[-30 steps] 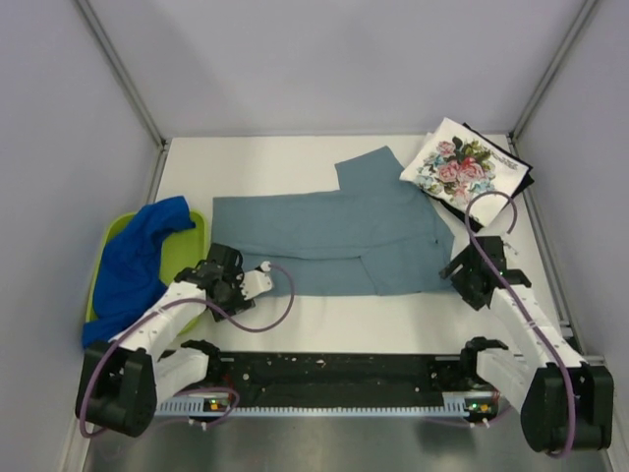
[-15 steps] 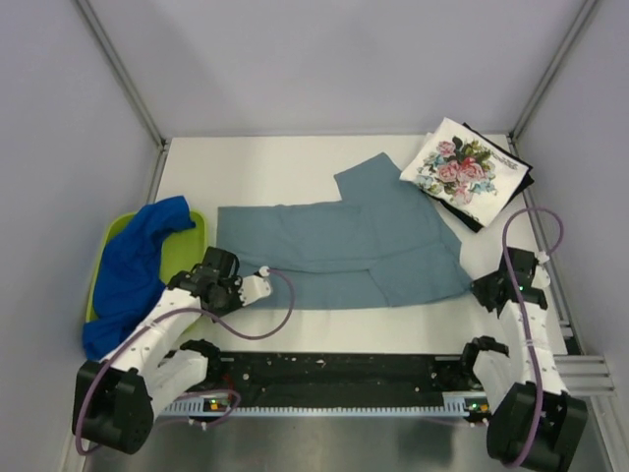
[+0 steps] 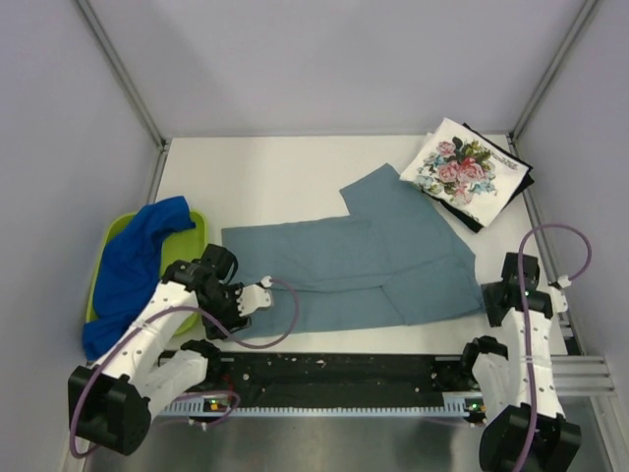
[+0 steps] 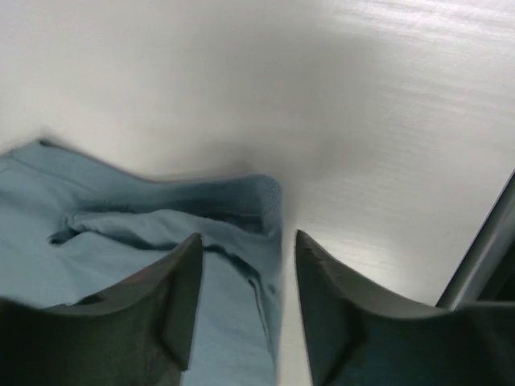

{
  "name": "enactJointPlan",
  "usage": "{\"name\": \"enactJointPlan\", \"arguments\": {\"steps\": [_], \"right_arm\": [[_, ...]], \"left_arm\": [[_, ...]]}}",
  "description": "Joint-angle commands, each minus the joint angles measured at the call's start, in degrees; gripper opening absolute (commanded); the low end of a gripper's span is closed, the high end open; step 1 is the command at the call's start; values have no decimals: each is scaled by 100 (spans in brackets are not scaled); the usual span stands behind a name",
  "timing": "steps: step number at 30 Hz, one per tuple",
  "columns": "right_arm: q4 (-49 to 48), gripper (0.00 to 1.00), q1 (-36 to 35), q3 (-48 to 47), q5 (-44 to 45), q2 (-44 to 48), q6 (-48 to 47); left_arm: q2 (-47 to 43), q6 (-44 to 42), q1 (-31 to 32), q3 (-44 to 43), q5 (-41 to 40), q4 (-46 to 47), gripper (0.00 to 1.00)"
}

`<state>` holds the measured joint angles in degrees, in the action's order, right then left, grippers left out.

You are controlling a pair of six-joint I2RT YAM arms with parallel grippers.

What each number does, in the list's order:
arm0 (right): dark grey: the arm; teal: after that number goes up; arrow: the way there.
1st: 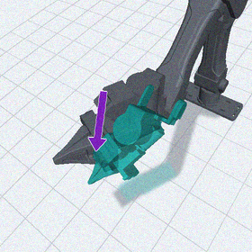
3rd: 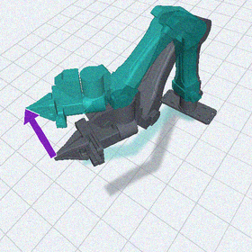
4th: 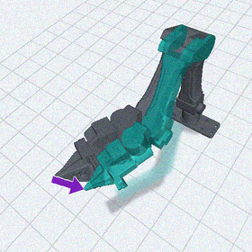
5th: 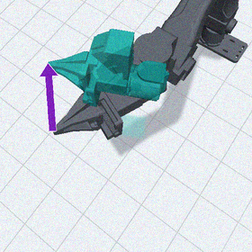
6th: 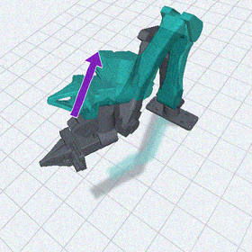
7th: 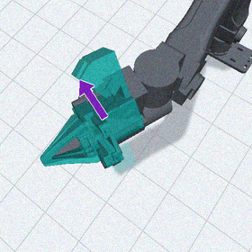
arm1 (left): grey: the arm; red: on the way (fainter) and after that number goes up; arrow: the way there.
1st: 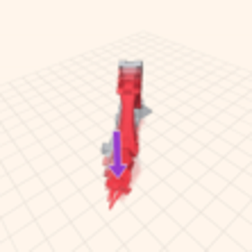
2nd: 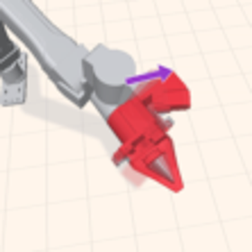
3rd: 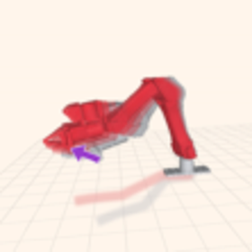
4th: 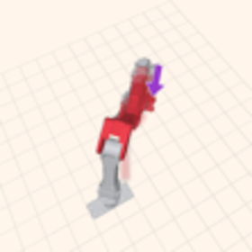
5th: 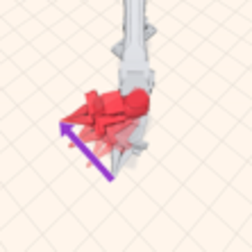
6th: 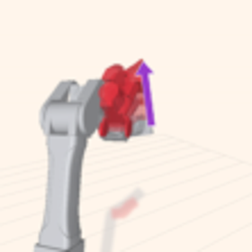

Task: Fold and stack the t-shirts
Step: Fold the flattened tshirt in 1/3 of the way, then grap the side of the flattened tshirt furthest away from the robot with both arms

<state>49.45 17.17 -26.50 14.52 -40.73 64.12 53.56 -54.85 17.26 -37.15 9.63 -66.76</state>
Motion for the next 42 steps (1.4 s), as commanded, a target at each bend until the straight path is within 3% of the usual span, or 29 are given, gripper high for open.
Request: {"name": "enactJointPlan", "arguments": {"steps": [1,3,6,8,10,12,16,20,27,31,38,42], "right_arm": [[205,79,138,-408,797,-31,312],[179,90,138,-583,824,-49,163],[-153,91,138,-978,597,-32,-441],[-950,87,138,-1198,-60,-40,-1187],[-1961,76,85,-1357,-1419,-75,-2110],[-2727,67,-195,-1515,-2056,-250,-2464],[-2749,66,-1354,-2664,-2050,-1574,-3658],[-2423,64,-2015,-3895,-2252,-2972,-4415],[-1967,54,-2647,-6355,-2393,-5582,-4987],[-1466,57,-2938,-7876,-2025,-7260,-5242],[-815,62,-3483,-9424,-1190,-9073,-5963],[-377,63,-3597,-9934,-1206,-9724,-5789]], "left_arm": [[128,-351,23,-407,496,-829,66],[93,-264,15,-495,374,-664,67],[216,332,-55,-758,14,178,67],[461,824,-187,-934,-293,1012,67],[856,1334,-301,-1241,-566,1628,65],[1339,1879,-424,-1644,-690,2016,60],[2569,2847,-907,-2725,-489,2194,62],[3580,3235,-1189,-3500,-453,2150,66],[4934,2639,-1189,-4519,-768,1975,65],[5436,1997,-1259,-4942,-1112,1693,65],[5648,723,-1295,-4960,-200,1429,68],[5867,476,-1295,-5109,206,1307,70]]}}
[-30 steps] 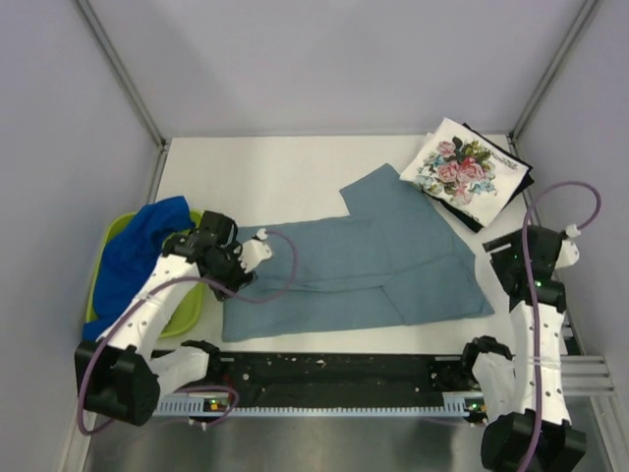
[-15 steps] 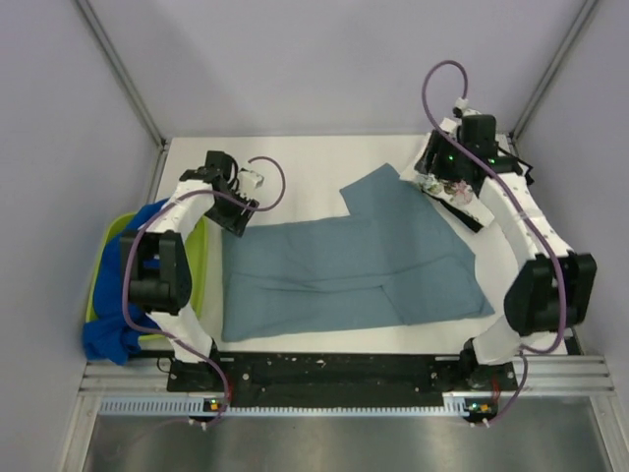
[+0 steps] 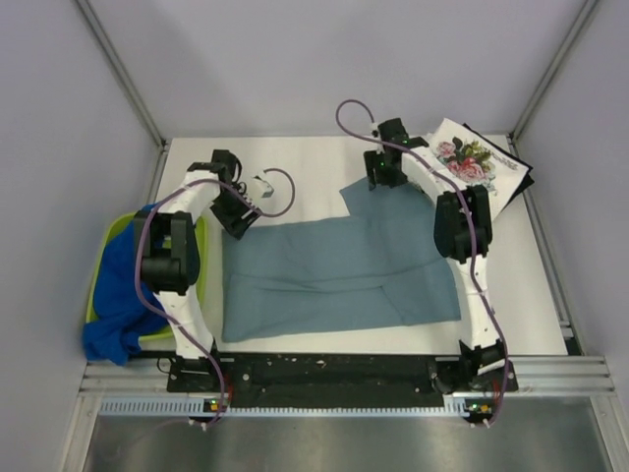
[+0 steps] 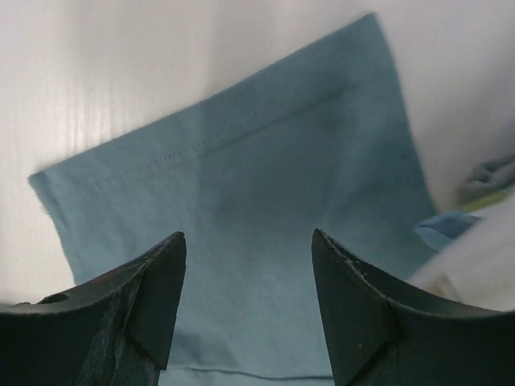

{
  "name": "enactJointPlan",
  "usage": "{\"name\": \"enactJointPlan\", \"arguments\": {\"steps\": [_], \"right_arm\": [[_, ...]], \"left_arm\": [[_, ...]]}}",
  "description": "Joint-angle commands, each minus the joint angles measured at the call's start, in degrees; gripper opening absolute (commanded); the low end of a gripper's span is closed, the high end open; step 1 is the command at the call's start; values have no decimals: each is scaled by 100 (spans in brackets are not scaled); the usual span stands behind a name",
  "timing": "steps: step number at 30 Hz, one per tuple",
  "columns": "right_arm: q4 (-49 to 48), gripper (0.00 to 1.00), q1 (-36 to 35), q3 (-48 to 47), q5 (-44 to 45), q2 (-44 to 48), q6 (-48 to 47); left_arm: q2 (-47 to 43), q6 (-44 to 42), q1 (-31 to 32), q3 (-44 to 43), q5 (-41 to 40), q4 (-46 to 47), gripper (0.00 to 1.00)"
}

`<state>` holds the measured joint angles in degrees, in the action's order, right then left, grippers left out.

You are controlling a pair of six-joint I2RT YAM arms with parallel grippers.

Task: Fold and stack the t-shirts
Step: Grap the side of the flattened tshirt furthest away from the robot with both arms

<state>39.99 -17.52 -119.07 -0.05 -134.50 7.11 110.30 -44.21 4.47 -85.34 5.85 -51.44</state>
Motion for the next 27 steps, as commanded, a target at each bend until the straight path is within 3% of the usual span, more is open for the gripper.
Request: {"name": "enactJointPlan", "arguments": {"steps": [1,7,10,13,19,23,27], "right_arm": [[702,63,-173,-723,225,-462,-35],[897,63,-489,-469,577,-701,-44],[897,54,-489,-381,261,-718,53],[888,38,-481,-345,41,-675,88],[888,0,-454,-153,-153,-403,62],[871,0,-445,102,-196,80,80],[678,0,-445,558,-319,861,141]], "left_arm": [[281,-598,-25,-325,567,-235,70],[650,-791,-104,-387,479,-243,70],[791,-844,-113,-378,540,-279,70],[914,-757,-113,-369,400,-147,67],[836,-887,-157,-212,689,-384,35],[432,-967,-166,140,716,-288,0],[-156,-853,-166,473,646,-33,0]]}}
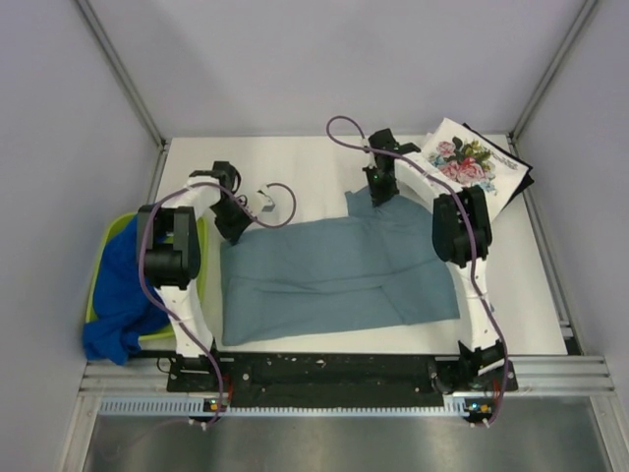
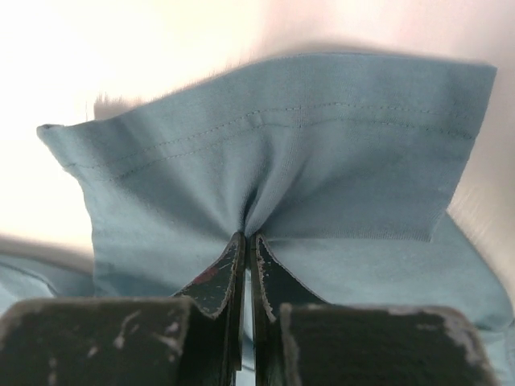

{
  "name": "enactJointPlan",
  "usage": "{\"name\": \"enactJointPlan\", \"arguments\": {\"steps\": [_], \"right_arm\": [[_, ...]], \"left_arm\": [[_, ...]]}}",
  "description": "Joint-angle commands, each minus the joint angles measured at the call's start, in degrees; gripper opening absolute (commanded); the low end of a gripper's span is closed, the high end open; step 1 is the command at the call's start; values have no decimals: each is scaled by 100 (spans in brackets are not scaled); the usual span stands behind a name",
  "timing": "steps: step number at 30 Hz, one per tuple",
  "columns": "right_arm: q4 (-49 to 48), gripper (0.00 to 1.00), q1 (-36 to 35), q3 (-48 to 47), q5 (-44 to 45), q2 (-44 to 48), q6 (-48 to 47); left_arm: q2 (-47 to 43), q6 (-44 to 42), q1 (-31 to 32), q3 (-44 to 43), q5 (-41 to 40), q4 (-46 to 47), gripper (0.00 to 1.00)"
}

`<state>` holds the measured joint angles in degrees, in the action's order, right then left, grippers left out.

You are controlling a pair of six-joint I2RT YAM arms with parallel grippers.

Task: Fold and stack the t-shirts
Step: Grap the side of the flattened tshirt furthest away from the robot with both arms, then fold the other side of the tshirt into a rectangle

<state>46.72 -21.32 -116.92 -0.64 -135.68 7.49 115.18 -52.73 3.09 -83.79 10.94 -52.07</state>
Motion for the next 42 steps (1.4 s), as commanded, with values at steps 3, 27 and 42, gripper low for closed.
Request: {"name": "enactJointPlan", "arguments": {"steps": [3,27,42], "right_arm": [[-347,0,-74,1029,-313,1726,148],[-1051,0,-65,6540,-401,5991,1360],[-971,69,207,6499,1119,6891,1845]], "left_arm": [[-1145,35,-28,661,110,258,0],[-3977,-941,200,3526,981,-1148,0],[-3932,-757,323,3510,1112,-831,0]]}}
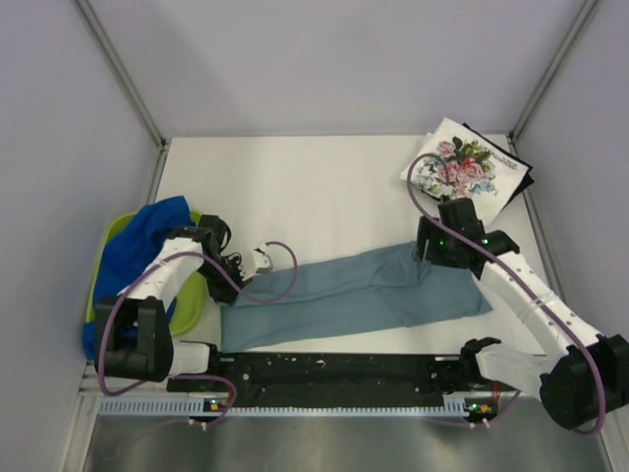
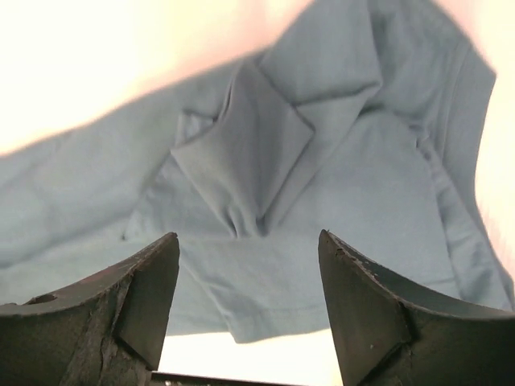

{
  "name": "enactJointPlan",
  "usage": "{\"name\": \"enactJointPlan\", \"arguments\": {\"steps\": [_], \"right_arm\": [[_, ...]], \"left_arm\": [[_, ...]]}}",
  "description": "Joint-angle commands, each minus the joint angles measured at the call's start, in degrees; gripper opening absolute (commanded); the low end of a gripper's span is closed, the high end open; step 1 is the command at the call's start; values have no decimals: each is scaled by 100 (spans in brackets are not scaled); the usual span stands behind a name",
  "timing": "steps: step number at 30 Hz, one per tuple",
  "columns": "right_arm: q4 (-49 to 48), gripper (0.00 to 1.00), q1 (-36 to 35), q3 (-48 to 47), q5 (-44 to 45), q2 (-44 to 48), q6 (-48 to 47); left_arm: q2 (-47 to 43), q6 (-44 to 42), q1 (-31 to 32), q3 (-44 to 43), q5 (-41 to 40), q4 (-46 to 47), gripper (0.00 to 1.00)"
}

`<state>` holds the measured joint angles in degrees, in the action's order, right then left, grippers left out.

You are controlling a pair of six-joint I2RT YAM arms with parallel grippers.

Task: Fold and stack the t-shirts
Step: Fold the other side of the tshirt into a rectangle

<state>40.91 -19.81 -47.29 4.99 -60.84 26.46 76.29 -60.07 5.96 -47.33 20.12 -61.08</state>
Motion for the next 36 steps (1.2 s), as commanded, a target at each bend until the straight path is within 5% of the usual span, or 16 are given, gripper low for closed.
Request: {"name": "enactJointPlan", "arguments": {"steps": [1,8,10,13,21,27,36], "right_arm": [[-495,70,48,-561,486,-822,-79],[-1084,63,74,-1019,178,-2238,-158],[-1120,46,126,-1019,125,-2520,-167],[-1164,0,249,-967,221,-2477,-185],[-1296,0,803,-1844,441,-2274,-834],[-1094,0,874,-2557,529,-2257,-1257],[-93,0,874,-916,407,-704,-538]], "left_arm": [[-53,-13,37,-119,194,96,0],[-123,92,46,-118,124,175,0],[-158,188,46,-153,36,271,0],[-194,487,46,-259,-200,543,0],[113,1612,46,-1268,-1053,2002,0],[553,1675,46,-1973,-1020,2118,0],[-254,489,46,-806,-430,1170,0]]}}
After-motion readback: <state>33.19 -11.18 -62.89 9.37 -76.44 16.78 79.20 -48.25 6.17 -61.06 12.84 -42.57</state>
